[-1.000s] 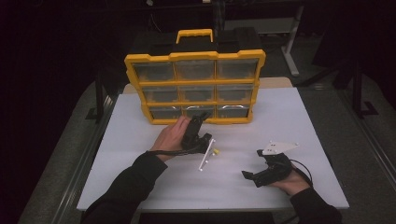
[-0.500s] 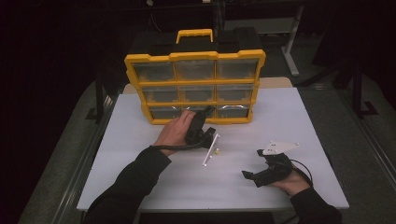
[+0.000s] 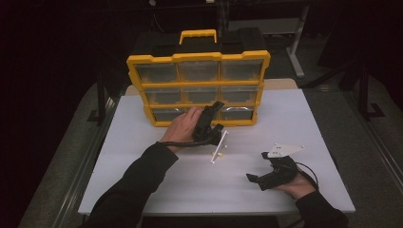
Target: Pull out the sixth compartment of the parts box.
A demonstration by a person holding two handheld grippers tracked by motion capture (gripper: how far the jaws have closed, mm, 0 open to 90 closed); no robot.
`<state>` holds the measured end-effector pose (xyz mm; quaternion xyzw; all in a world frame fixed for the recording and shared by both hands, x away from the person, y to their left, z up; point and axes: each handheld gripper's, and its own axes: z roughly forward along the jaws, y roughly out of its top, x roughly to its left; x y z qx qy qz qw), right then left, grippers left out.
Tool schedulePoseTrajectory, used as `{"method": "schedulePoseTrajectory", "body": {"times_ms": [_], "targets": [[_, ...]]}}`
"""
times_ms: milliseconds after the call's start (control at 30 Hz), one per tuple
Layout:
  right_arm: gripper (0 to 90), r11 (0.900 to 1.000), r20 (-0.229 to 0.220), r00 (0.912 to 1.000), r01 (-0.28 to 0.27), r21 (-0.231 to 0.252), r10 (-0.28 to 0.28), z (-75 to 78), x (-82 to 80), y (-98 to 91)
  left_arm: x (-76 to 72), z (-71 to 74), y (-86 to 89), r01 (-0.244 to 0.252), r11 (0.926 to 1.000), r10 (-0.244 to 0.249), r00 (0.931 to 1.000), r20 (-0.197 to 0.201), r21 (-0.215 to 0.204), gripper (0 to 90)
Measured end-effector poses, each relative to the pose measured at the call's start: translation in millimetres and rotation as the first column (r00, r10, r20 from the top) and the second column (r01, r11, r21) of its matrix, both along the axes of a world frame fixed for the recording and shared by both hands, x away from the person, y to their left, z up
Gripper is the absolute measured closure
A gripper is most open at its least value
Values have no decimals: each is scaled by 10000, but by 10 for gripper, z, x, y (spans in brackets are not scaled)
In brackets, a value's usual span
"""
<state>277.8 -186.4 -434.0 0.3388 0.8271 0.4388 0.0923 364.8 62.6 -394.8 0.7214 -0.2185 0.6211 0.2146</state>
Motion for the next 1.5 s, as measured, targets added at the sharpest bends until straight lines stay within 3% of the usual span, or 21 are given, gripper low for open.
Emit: {"method": "schedulePoseTrajectory", "body": {"times_ms": [1033, 1500], "targets": [[0, 10000, -9, 10000, 6, 67, -6, 4, -5, -4, 245, 291, -194, -170, 9995, 181, 9990, 414, -271, 2], [0, 10000, 16, 10000, 48, 11, -48, 4, -7, -4, 319, 337, -256, -337, 9986, 355, 9984, 445, -404, 31]]}}
